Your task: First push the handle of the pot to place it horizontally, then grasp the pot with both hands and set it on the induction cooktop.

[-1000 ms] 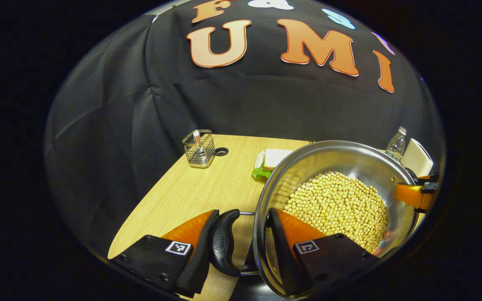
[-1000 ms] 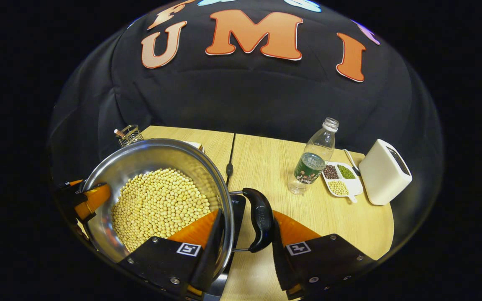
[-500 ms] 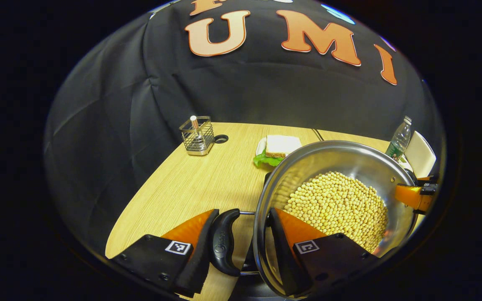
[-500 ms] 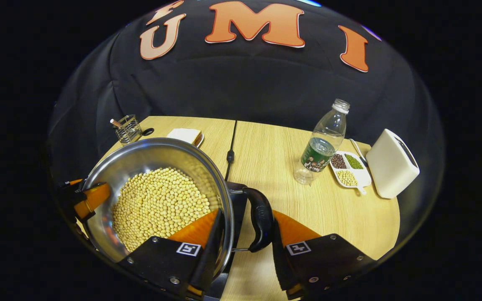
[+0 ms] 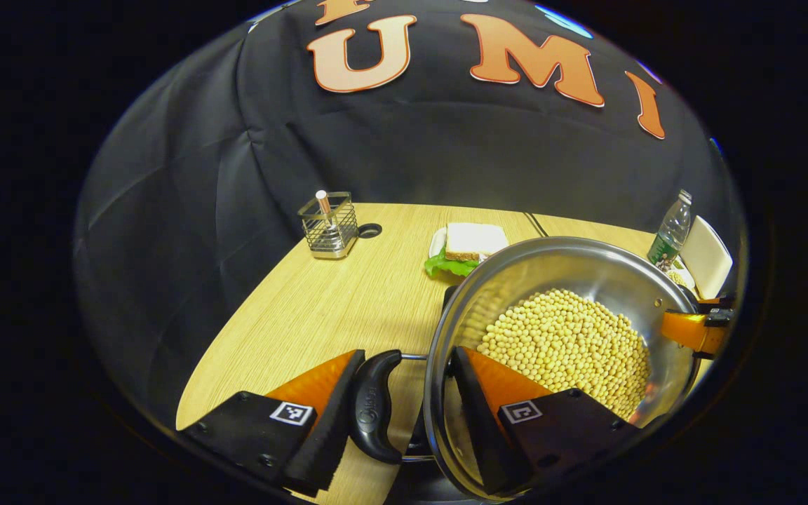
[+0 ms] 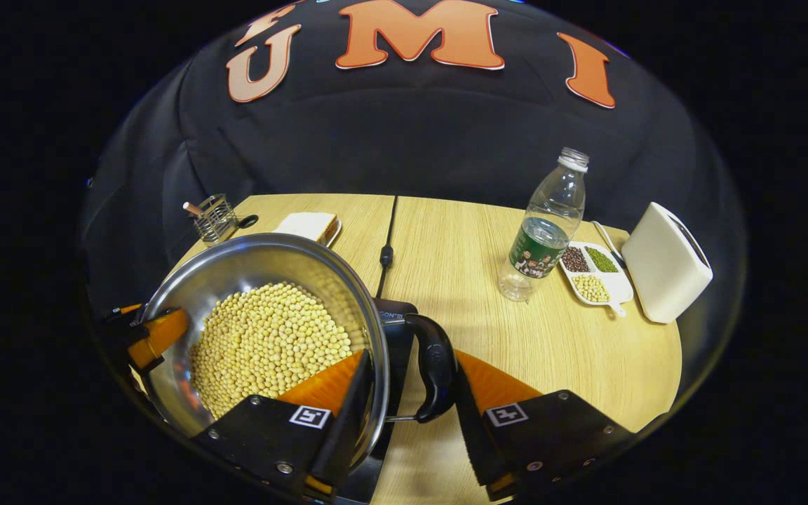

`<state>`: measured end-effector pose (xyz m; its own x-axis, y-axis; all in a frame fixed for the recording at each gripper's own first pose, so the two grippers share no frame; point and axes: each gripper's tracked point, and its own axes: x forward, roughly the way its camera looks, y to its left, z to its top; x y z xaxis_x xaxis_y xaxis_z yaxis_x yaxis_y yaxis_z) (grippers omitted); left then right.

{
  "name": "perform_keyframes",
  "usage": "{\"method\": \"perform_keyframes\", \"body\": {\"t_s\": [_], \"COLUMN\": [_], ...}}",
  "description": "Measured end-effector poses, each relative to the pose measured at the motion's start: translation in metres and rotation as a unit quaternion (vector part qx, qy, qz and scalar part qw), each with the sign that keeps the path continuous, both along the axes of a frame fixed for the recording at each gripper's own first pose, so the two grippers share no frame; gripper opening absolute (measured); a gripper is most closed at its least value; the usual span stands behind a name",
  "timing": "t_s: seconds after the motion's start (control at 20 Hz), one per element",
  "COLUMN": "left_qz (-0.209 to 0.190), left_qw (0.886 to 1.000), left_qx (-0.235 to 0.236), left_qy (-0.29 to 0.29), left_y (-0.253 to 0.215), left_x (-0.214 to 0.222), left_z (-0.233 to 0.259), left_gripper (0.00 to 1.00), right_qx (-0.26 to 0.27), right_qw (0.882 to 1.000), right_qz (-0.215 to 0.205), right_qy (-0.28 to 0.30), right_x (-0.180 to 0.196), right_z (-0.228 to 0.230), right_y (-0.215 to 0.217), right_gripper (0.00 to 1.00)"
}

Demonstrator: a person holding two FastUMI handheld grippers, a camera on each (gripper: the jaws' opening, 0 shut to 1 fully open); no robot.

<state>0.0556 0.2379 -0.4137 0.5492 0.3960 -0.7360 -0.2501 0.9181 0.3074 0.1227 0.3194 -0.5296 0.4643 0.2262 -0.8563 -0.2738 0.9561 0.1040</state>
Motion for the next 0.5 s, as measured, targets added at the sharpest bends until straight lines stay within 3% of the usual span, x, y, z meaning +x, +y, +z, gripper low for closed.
{"method": "perform_keyframes", "body": {"t_s": [0.15, 0.35, 0.4, 0.45, 0.5], "left_qz": [0.001, 0.007, 0.009, 0.006, 0.000], "left_qw": [0.999, 0.994, 0.992, 0.990, 0.989], "left_qx": [0.016, 0.033, 0.037, 0.037, 0.035], "left_qy": [-0.029, -0.100, -0.118, -0.133, -0.147], "left_y": [0.000, -0.011, -0.015, -0.020, -0.030], "left_x": [0.008, 0.022, 0.025, 0.028, 0.033], "left_z": [0.014, 0.058, 0.069, 0.079, 0.091], "left_gripper": [0.87, 0.96, 0.87, 0.96, 0.87], "right_qx": [0.020, 0.055, 0.062, 0.066, 0.068], "right_qw": [1.000, 0.995, 0.992, 0.989, 0.986], "right_qz": [0.011, -0.006, -0.011, -0.016, -0.019], "right_qy": [-0.017, -0.085, -0.107, -0.130, -0.151], "right_x": [-0.004, 0.005, 0.008, 0.011, 0.013], "right_z": [0.018, 0.077, 0.092, 0.107, 0.122], "right_y": [-0.007, -0.030, -0.036, -0.046, -0.054], "right_gripper": [0.74, 0.81, 0.82, 0.84, 0.86]}}
